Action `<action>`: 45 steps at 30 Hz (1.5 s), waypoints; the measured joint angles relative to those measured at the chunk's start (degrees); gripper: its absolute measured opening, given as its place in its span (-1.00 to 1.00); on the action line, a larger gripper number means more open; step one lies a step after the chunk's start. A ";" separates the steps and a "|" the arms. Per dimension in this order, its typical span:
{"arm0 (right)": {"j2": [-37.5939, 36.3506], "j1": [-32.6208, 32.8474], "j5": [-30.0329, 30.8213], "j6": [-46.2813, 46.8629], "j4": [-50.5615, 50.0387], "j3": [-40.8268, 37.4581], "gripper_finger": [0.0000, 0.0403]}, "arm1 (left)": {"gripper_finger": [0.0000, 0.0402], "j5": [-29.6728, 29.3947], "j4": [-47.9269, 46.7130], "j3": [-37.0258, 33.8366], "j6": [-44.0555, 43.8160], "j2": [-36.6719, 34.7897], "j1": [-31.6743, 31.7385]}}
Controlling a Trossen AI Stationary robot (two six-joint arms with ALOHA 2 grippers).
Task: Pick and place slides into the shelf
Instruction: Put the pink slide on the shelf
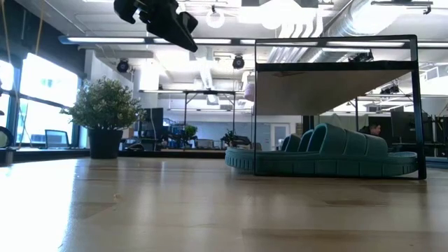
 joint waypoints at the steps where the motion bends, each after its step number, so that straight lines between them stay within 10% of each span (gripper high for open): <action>1: -0.50 0.00 0.59 1.00 0.07 0.39 -0.99 | -0.77 0.00 0.00 0.00 -0.13 0.00 0.00; 24: -7.23 5.70 2.58 -0.45 0.08 6.31 -0.93 | -0.77 0.00 -0.19 0.00 5.11 0.00 -0.02; 39: -7.23 1.13 10.02 -7.09 0.05 4.14 -0.19 | -0.77 0.00 -0.27 0.00 12.35 0.04 0.00; 45: -7.21 0.22 3.81 -8.27 0.70 -4.53 -0.14 | -0.77 0.01 -0.25 0.02 13.32 1.13 -0.02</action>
